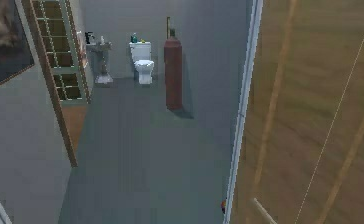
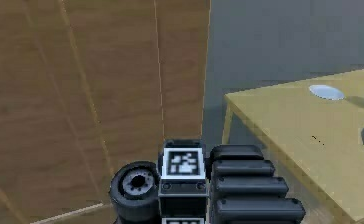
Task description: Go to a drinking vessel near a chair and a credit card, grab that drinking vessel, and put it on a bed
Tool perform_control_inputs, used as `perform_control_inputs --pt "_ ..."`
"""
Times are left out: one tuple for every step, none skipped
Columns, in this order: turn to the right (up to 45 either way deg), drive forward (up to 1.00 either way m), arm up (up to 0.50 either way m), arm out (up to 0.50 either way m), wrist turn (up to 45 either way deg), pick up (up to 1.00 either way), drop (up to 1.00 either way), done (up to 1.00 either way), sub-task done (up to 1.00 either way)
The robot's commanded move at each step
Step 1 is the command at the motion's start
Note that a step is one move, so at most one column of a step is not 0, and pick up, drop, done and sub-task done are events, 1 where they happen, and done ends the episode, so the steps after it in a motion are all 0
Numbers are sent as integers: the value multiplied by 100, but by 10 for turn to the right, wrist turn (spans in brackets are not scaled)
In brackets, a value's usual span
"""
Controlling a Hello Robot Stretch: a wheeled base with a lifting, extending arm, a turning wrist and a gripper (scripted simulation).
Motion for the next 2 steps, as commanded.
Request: perform_control_inputs --pt "0 50 0 0 0 0 0 0 0" --pt "-180 0 0 0 0 0 0 0 0"
